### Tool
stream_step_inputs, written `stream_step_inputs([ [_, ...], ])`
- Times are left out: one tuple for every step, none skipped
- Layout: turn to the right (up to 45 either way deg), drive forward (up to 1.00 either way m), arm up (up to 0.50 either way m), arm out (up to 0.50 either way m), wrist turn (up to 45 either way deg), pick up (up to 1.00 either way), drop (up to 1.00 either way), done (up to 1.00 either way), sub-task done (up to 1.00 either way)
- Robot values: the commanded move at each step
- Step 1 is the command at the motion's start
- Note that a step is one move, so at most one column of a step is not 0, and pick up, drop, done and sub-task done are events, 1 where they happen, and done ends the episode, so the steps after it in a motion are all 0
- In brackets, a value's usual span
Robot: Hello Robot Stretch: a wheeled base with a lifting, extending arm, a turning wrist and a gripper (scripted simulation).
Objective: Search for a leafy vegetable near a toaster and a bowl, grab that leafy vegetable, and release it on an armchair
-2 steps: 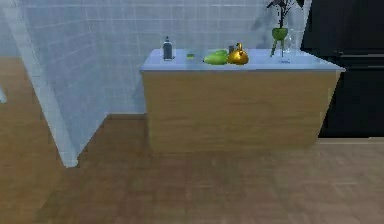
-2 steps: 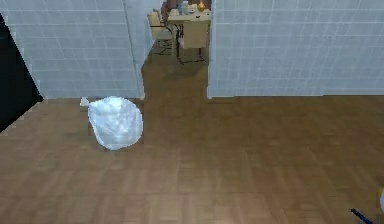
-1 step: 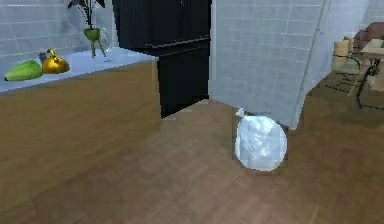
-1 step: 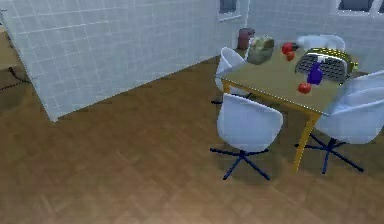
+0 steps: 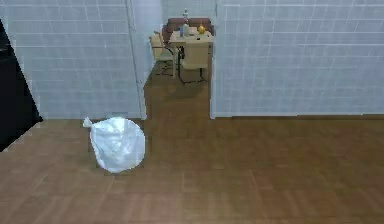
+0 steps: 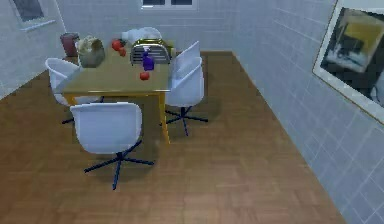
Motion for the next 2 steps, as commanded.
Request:
stream_step_inputs([
  [33.0,0.00,0.00,0.00,0.0,0.00,0.00,0.00,0.00],
  [0.0,0.75,0.00,0.00,0.0,0.00,0.00,0.00,0.00],
])
